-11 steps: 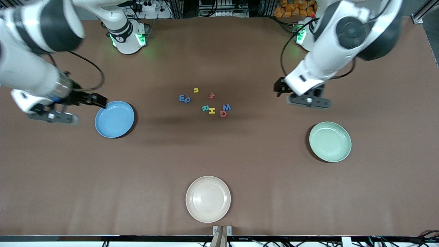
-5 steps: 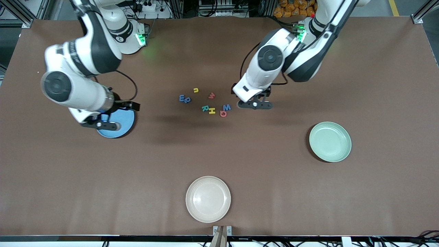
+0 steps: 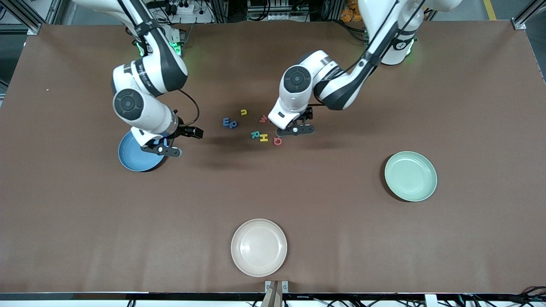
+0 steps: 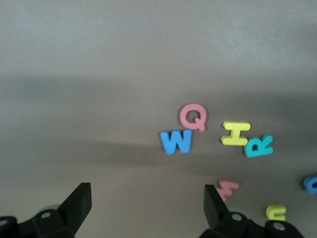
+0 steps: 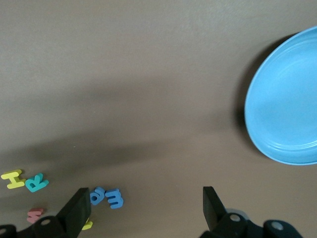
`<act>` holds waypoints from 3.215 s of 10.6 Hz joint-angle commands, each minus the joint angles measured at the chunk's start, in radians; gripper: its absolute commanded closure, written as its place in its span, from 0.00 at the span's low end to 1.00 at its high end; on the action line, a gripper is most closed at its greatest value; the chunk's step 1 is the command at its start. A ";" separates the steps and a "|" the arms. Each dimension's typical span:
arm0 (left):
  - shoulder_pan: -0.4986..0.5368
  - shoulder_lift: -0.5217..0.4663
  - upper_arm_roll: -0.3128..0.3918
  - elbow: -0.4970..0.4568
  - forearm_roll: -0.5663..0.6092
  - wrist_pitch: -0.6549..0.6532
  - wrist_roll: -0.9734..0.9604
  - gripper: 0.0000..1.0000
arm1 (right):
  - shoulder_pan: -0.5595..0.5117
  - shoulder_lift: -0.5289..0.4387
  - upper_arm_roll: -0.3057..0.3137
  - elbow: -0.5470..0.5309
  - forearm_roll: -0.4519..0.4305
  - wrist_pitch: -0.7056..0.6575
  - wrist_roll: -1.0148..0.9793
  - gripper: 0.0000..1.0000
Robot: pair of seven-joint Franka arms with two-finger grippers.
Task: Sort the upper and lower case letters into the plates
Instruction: 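Lower the left gripper over the blue W while the right lowers over e, then close the left gripper on the blue W while the right grasps e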
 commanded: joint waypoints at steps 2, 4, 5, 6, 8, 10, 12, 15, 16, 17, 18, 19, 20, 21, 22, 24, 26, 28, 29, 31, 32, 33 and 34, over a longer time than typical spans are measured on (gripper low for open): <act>-0.046 0.077 0.029 0.020 0.079 0.107 -0.099 0.00 | 0.083 -0.037 -0.005 -0.170 0.079 0.255 0.018 0.00; -0.058 0.100 0.034 0.013 0.086 0.134 -0.107 0.00 | 0.137 -0.031 -0.005 -0.212 0.084 0.334 0.062 0.00; -0.060 0.114 0.034 0.013 0.105 0.145 -0.108 0.00 | 0.146 -0.031 -0.005 -0.236 0.084 0.370 0.062 0.00; -0.063 0.126 0.034 0.013 0.112 0.165 -0.110 0.00 | 0.170 -0.031 -0.005 -0.285 0.084 0.457 0.062 0.00; -0.078 0.148 0.047 0.013 0.143 0.182 -0.110 0.00 | 0.229 0.004 -0.005 -0.341 0.084 0.597 0.053 0.00; -0.077 0.160 0.049 0.011 0.181 0.184 -0.119 0.00 | 0.256 0.019 -0.007 -0.343 0.082 0.592 -0.019 0.00; -0.077 0.160 0.047 0.009 0.183 0.184 -0.121 0.00 | 0.256 0.019 -0.005 -0.375 0.082 0.578 -0.132 0.00; -0.075 0.168 0.047 0.014 0.186 0.185 -0.121 0.00 | 0.267 0.022 -0.007 -0.382 0.081 0.555 -0.209 0.00; -0.075 0.168 0.047 0.013 0.197 0.185 -0.121 0.00 | 0.270 0.035 -0.007 -0.381 0.081 0.556 -0.215 0.00; -0.075 0.172 0.047 0.014 0.197 0.191 -0.121 0.00 | 0.272 0.045 -0.005 -0.379 0.081 0.559 -0.225 0.00; -0.072 0.172 0.047 0.013 0.198 0.200 -0.121 0.00 | 0.284 0.056 -0.007 -0.379 0.079 0.567 -0.226 0.00; -0.071 0.174 0.047 0.013 0.198 0.202 -0.121 0.00 | 0.319 0.073 -0.008 -0.378 0.079 0.579 -0.214 0.00; -0.070 0.175 0.047 0.013 0.198 0.208 -0.119 0.00 | 0.345 0.084 -0.010 -0.378 0.079 0.598 -0.191 0.00; -0.069 0.181 0.047 0.013 0.198 0.214 -0.119 0.00 | 0.347 0.085 -0.010 -0.376 0.079 0.599 -0.173 0.00; -0.069 0.185 0.049 0.013 0.198 0.216 -0.119 0.00 | 0.348 0.088 -0.010 -0.376 0.079 0.601 -0.171 0.00; -0.069 0.186 0.049 0.013 0.200 0.216 -0.119 0.00 | 0.348 0.095 -0.010 -0.378 0.070 0.601 -0.173 0.00; -0.067 0.188 0.047 0.013 0.200 0.217 -0.119 0.00 | 0.350 0.110 -0.010 -0.375 0.069 0.605 -0.173 0.00; -0.067 0.188 0.047 0.014 0.200 0.219 -0.117 0.00 | 0.355 0.128 -0.010 -0.375 0.069 0.641 -0.171 0.00; -0.067 0.188 0.047 0.014 0.200 0.219 -0.117 0.00 | 0.356 0.130 -0.010 -0.375 0.069 0.641 -0.171 0.00; -0.067 0.188 0.049 0.016 0.202 0.219 -0.105 0.18 | 0.358 0.138 -0.011 -0.373 0.069 0.642 -0.165 0.00; -0.067 0.188 0.049 0.016 0.223 0.219 -0.105 0.26 | 0.362 0.138 -0.011 -0.373 0.069 0.641 -0.150 0.00; -0.064 0.188 0.047 0.014 0.272 0.219 -0.114 0.34 | 0.379 0.139 -0.014 -0.373 0.069 0.639 -0.148 0.00; -0.063 0.189 0.047 0.014 0.278 0.219 -0.119 0.37 | 0.381 0.139 -0.014 -0.373 0.069 0.639 -0.148 0.14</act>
